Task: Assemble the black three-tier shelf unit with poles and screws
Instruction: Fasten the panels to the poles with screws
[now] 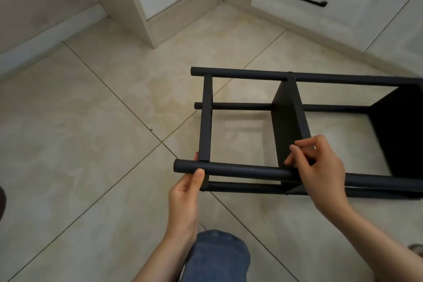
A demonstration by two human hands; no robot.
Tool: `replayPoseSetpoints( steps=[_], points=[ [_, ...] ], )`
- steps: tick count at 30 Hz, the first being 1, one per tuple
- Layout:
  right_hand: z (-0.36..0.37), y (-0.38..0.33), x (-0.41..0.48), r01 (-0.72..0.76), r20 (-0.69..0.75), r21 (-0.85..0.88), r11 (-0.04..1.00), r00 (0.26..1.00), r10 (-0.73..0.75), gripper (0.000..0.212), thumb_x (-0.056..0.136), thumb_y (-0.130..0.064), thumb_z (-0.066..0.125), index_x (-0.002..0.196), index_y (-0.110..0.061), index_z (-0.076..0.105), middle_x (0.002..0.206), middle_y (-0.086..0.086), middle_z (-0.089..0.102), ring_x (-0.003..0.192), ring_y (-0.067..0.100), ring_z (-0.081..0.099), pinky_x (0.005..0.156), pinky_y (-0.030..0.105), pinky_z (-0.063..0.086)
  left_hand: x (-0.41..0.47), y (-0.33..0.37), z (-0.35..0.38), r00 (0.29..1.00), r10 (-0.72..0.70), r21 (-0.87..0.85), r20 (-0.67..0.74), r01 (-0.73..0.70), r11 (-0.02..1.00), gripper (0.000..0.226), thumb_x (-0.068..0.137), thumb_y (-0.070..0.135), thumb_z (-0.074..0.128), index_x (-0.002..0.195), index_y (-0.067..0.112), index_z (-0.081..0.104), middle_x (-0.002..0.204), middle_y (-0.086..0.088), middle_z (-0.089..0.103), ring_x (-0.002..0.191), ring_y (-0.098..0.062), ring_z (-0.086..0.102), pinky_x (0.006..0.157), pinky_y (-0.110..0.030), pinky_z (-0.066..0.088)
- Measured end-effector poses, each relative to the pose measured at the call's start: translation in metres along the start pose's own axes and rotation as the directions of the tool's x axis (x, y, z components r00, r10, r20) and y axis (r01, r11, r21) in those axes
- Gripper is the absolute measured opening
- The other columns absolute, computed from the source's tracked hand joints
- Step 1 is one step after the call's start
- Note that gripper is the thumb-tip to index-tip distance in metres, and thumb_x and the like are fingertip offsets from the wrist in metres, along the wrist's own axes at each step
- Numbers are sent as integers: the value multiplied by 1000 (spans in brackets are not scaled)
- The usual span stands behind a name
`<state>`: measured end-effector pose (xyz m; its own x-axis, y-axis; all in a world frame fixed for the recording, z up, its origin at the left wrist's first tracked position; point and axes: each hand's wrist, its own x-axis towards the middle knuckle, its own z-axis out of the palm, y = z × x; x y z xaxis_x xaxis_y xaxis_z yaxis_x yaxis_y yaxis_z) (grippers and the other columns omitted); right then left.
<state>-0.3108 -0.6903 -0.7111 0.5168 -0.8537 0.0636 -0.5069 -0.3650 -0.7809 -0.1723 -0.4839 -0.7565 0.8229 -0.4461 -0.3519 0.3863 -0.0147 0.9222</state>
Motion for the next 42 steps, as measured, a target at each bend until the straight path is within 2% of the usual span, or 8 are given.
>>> replayPoseSetpoints(
  steps=[7, 12, 21, 25, 30, 34, 39, 42],
  points=[
    [4, 10, -4, -43, 30, -4, 999, 999, 43, 9, 93, -26, 64, 93, -26, 55, 66, -16, 68, 66, 4, 68, 73, 49, 58, -1, -22, -7, 997, -50, 41, -53, 52, 998, 72, 71, 60, 71, 121, 8, 71, 111, 0, 77, 115, -13, 67, 103, -29, 44],
    [6, 12, -7, 0, 54, -57, 998, 999, 3, 10, 92, -24, 66, 93, -24, 56, 64, -16, 66, 64, 6, 67, 71, 49, 57, -3, -27, -11, 995, -70, 75, -65, 75, 994, 50, 69, 60, 71, 99, 21, 79, 104, -2, 78, 108, -14, 70, 94, -26, 47],
    [18, 22, -15, 82, 83, -191, 978, 994, -67, 11, 89, -27, 66, 90, -24, 56, 62, -20, 59, 60, 12, 60, 73, 41, 49, 6, -37, -26, 994, -86, 140, -69, 95, 986, 35, 67, 55, 74, 91, 32, 82, 97, -2, 79, 100, -13, 73, 93, -31, 55],
    [22, 28, -18, 138, 43, -261, 955, 990, -131, 10, 86, -29, 65, 87, -22, 57, 62, -20, 51, 55, 8, 50, 71, 32, 38, 10, -37, -30, 994, -92, 137, -54, 99, 986, 38, 66, 53, 78, 97, 30, 81, 106, -1, 78, 106, -17, 72, 87, -24, 58],
    [22, 32, -16, 153, 63, -246, 957, 988, -141, 11, 86, -29, 65, 88, -19, 59, 63, -14, 56, 54, 11, 52, 73, 32, 36, 20, -29, -37, 999, -50, 239, -2, 49, 970, 53, 70, 42, 78, 122, 36, 67, 121, 7, 73, 116, -13, 67, 103, -39, 52],
    [21, 32, -15, 154, 62, -249, 956, 988, -143, 10, 86, -26, 66, 87, -18, 60, 62, -13, 55, 53, 10, 50, 73, 31, 34, 32, -13, -48, 993, 29, 379, 116, -71, 923, 75, 69, 33, 82, 137, 40, 52, 128, 19, 67, 118, -5, 64, 91, -18, 54],
    [22, 31, -13, 153, 64, -250, 956, 988, -141, 10, 86, -28, 63, 84, -20, 58, 60, -16, 51, 51, 10, 50, 72, 31, 33, 57, 20, -56, 911, 41, 679, 410, -335, 653, 86, 74, 50, 83, 147, 50, 38, 156, 31, 33, 133, 6, 48, 102, -12, 44],
    [22, 31, -13, 162, 67, -259, 952, 986, -150, 11, 85, -27, 64, 83, -19, 57, 60, -16, 51, 49, 9, 48, 70, 30, 32, 74, 38, -58, 751, 73, 712, 656, -648, 271, 90, 83, 62, 68, 158, 37, 26, 168, 18, 15, 152, -7, 24, 118, -29, 30]
  ],
)
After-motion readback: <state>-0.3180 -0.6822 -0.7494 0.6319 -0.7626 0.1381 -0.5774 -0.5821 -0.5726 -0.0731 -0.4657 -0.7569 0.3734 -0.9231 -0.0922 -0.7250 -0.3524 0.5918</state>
